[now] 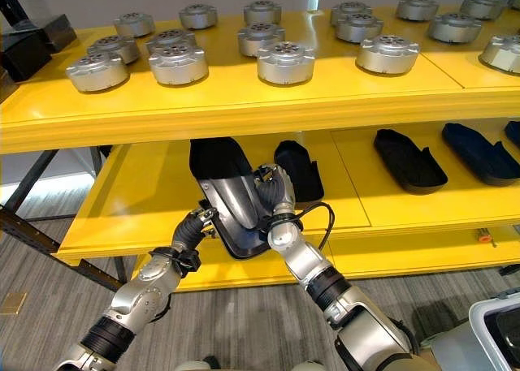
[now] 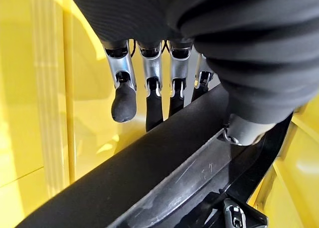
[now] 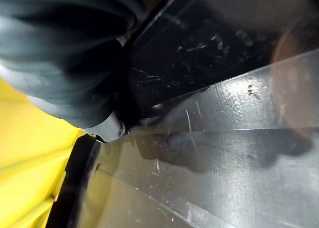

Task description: Move parts from the plastic box to the shelf.

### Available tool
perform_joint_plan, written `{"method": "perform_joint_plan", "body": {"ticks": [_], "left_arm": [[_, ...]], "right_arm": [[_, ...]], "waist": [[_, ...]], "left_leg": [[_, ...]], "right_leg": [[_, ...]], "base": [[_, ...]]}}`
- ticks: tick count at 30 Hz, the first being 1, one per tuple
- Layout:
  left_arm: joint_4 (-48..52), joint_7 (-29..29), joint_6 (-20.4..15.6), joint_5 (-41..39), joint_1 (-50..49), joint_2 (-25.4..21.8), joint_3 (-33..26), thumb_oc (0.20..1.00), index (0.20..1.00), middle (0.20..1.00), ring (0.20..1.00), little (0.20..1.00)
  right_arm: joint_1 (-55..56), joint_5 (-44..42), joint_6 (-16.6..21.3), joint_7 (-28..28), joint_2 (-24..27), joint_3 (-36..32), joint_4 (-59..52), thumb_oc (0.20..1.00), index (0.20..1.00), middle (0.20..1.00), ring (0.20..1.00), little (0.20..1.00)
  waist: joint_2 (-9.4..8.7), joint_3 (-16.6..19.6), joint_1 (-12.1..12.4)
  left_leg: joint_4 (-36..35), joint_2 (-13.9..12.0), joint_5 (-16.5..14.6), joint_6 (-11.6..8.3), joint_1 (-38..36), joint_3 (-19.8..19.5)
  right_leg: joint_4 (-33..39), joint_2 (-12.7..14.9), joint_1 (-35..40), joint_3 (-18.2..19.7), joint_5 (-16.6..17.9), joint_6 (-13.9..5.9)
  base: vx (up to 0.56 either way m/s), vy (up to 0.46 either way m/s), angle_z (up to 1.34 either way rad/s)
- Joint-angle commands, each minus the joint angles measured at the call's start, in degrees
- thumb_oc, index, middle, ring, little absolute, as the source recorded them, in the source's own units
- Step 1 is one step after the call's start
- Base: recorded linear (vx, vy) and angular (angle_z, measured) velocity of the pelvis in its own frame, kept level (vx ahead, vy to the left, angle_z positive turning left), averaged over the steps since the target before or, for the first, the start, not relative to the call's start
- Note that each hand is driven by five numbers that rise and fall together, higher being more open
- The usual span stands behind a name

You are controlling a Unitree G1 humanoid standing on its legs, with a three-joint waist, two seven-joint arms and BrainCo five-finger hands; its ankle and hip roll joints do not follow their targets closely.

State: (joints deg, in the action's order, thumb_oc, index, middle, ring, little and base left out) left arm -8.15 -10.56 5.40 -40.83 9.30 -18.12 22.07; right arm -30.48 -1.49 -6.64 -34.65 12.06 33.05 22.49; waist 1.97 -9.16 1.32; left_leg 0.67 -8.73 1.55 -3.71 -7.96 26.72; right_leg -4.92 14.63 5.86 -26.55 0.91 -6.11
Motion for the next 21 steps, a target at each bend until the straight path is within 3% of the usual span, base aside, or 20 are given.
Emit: {"method": "perform_joint_plan", "body": {"ticks": [1,5,10,17,21], "left_arm": [[5.97,-1.99,-5.75,1.96,8.33,4.26,1.79,0.200,0.200,0.200,0.200,0.200],[2.69,-9.09,-4.66,4.42,16.18,6.33,1.74,0.200,0.200,0.200,0.200,0.200],[-0.09,-11.98,-4.19,10.74,21.42,5.47,0.47,0.200,0.200,0.200,0.200,0.200],[-2.90,-12.66,-4.98,8.87,23.45,4.32,-0.71,0.200,0.200,0.200,0.200,0.200],[-5.64,-12.46,-7.66,8.14,30.42,3.43,-0.50,0.200,0.200,0.200,0.200,0.200]], "right_arm": [[-3.29,-7.08,-0.27,-2.12,-2.77,-2.27,1.50,0.200,0.200,0.200,0.200,0.200],[-11.50,-21.03,-0.82,-2.77,-5.26,-6.27,8.77,0.200,0.200,0.200,0.200,0.200],[-18.99,-24.93,-2.72,-2.69,-7.29,-6.36,11.91,0.200,0.200,0.200,0.200,0.200],[-21.56,-27.24,-1.90,-4.40,-7.72,-5.82,12.91,0.200,0.200,0.200,0.200,0.200],[-29.26,-24.96,-0.04,-2.79,-6.13,-7.11,17.07,0.200,0.200,0.200,0.200,0.200]], "waist": [[-0.08,-0.48,0.97],[-0.21,-2.12,1.37],[0.63,-4.95,1.61],[1.21,-6.48,1.58],[1.59,-10.47,1.66]], "left_leg": [[0.50,-1.75,-1.26,-0.54,-0.37,-1.70],[1.69,-1.85,-0.90,-0.98,2.11,-2.19],[2.97,-2.38,-0.39,-1.53,4.81,-2.12],[4.30,-2.71,-0.62,-1.50,6.28,-1.96],[6.28,-2.55,-1.31,-1.52,10.15,-2.75]], "right_leg": [[-0.74,-1.16,-1.12,1.17,-1.08,-0.34],[-1.87,-1.61,-2.75,1.15,-1.94,0.02],[-2.89,-1.23,-4.82,1.52,-2.58,0.53],[-4.54,-0.34,-6.45,1.84,-3.07,0.62],[-7.00,0.44,-10.82,3.29,-3.69,0.30]], "base": [[0.05,-0.012,-0.14],[-0.01,-0.029,-0.04],[-0.08,0.029,0.00],[0.00,0.054,0.01],[-0.15,0.090,-0.01]]}}
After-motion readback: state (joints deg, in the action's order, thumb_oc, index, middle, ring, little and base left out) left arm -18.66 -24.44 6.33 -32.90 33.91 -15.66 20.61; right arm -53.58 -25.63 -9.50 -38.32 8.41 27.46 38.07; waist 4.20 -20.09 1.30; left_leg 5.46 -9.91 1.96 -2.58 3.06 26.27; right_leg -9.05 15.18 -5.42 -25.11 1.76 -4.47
